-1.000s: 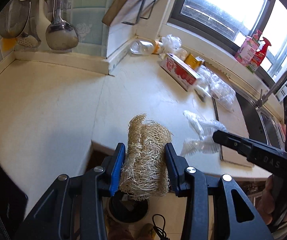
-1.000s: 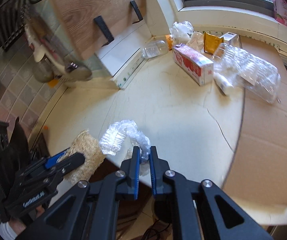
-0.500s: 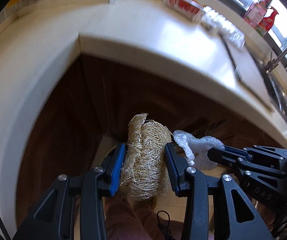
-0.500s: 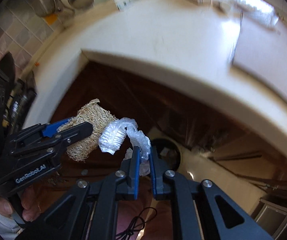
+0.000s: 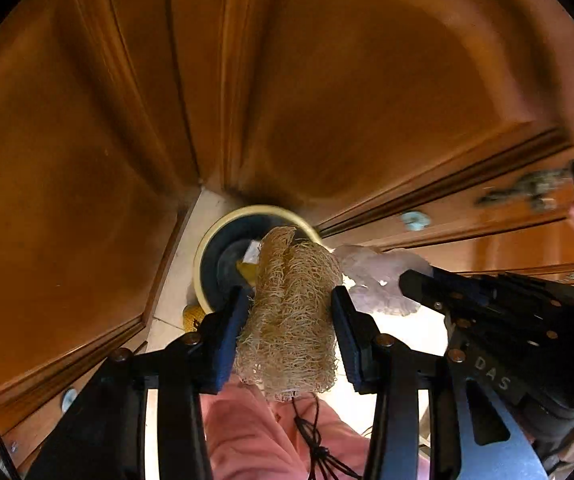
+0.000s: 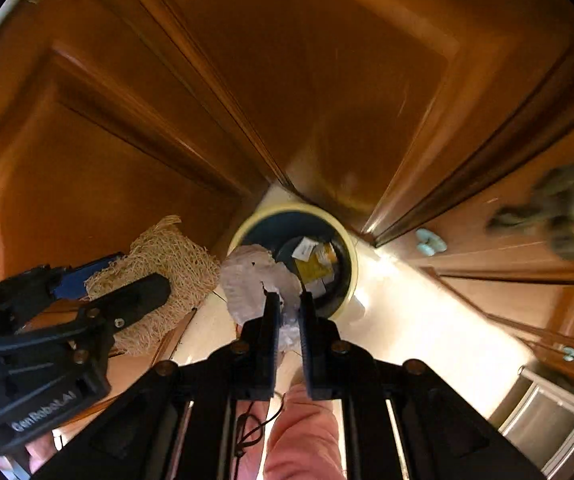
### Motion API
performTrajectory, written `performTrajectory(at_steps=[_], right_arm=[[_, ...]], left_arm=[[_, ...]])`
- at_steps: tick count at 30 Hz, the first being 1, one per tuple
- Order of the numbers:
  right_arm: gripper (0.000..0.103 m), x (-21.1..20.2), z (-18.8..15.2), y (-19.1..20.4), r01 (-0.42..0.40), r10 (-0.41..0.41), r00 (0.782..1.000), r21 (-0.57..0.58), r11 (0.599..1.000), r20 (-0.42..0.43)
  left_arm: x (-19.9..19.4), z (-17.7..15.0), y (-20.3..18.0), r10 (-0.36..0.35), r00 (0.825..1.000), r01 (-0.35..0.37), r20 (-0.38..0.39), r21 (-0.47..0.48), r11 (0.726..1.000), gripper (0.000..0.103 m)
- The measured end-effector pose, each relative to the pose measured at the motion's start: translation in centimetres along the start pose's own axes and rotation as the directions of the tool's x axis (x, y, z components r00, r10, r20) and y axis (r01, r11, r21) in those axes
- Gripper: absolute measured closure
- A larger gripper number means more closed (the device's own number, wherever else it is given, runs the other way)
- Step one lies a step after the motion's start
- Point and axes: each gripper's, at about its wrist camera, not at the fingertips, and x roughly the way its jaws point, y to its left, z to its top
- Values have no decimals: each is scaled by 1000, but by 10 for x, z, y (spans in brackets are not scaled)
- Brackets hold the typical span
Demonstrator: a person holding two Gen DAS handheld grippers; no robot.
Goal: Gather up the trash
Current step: 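Lower both held items over the black bin and open both tools, then raise both tools back to the counter near the pink carton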
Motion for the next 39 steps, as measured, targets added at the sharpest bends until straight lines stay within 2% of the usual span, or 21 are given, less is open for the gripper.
performTrajectory(at_steps=[2,5,6,9,12,20,27,34,39], right_arm=[[92,18,4,-1,6,-6,1000,16,1000,-23],[91,38,8,-4,33,-31,998,24,999,-52],[89,42,9,-4,34,-32,998,32,999,-62],[79,48,11,-10,5,-1,998,67,998,-64],[71,43,10,-13,6,-3,999,75,997,-43],[70,26,4,-11,-24,27,998,64,998,-49],[70,-31,-11,-8,-94,94,996,78,993,-4],[70,-130,-28,-3,-156,153,980,12,988,124],[70,-202,-33,-1,-150,157,958,-46,988,242]], left_arm=[[17,2,9,11,1000,-11,-16,-6,1000,55],[37,3,15,30,998,-30,-51,-5,1000,40],[42,5,16,39,998,-39,-58,-5,999,38],[47,4,18,55,996,-55,-75,3,999,35],[47,6,19,97,993,-96,-67,15,995,31],[18,7,18,122,991,-123,-47,-25,992,31],[-29,7,-4,121,993,-121,-2,18,992,31],[-121,10,-44,82,991,-90,107,78,993,30],[-197,18,-71,42,973,-68,225,106,992,23]])
